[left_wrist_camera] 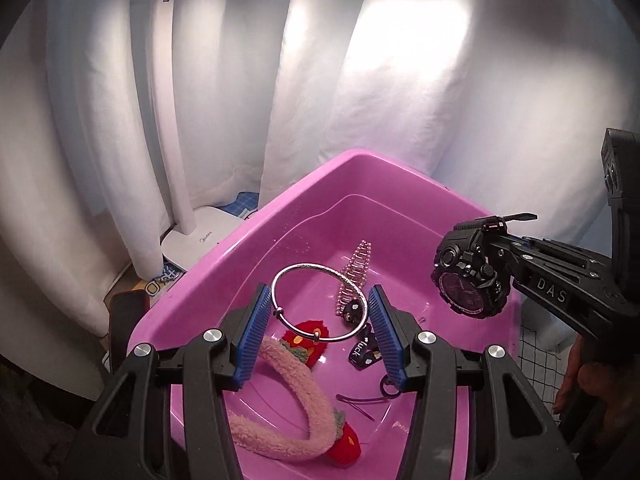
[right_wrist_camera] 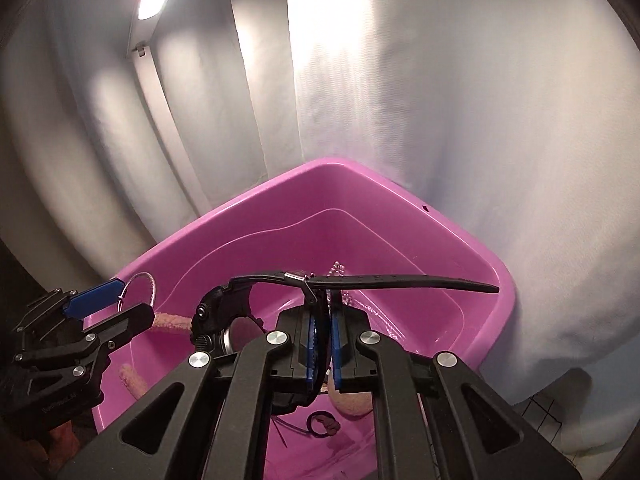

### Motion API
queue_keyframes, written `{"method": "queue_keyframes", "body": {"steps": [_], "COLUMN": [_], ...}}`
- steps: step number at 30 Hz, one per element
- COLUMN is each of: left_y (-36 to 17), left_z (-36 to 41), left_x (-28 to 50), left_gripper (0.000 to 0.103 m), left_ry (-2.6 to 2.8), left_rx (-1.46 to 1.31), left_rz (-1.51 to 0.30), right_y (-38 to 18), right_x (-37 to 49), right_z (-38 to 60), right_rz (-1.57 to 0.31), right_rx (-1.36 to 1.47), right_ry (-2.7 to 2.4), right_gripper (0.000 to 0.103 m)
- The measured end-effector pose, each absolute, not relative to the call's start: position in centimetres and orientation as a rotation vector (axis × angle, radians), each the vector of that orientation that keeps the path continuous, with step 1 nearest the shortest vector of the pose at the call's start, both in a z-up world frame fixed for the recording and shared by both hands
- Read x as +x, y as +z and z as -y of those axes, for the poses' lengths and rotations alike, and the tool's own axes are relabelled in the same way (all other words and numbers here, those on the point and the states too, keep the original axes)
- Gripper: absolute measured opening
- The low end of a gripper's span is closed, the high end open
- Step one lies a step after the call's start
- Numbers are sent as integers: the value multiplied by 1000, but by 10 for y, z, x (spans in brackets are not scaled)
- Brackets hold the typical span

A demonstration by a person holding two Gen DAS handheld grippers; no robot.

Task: Organize jewelry
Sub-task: 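Carry the bangle and watch over the pink tub with both grippers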

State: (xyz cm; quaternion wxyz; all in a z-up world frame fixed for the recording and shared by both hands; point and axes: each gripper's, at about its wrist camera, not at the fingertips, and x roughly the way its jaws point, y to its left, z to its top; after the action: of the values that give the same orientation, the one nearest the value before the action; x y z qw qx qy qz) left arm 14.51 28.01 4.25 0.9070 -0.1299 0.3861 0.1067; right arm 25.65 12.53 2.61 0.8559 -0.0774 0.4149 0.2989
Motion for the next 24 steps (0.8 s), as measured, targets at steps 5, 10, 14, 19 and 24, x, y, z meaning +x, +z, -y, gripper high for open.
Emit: {"method": "queue_keyframes", "body": {"steps": [5, 10, 14, 19, 24], "left_y": [24, 8, 2, 0, 4], "left_z": [-290, -294, -298, -301, -305], "left_x": [163, 175, 178, 178, 174], "left_gripper": [49, 49, 50, 56, 78], "left_ry": [203, 184, 185, 202, 224], "left_rx": [-299, -318, -338, -342, -349], "left_rz": [-897, -992, -1024, -1036, -1031], "right_y": [3, -11, -17, -23, -28], "right_x": [273, 280, 283, 288, 289], "right_z": [-142, -148, -149, -155, -158], "right_rz": [-1000, -1068, -1096, -1123, -1136], "right_rx": [-196, -214, -218, -216, -226], "right_ry": [619, 603, 591, 584, 576], "right_gripper": [7, 9, 14, 19, 25]}}
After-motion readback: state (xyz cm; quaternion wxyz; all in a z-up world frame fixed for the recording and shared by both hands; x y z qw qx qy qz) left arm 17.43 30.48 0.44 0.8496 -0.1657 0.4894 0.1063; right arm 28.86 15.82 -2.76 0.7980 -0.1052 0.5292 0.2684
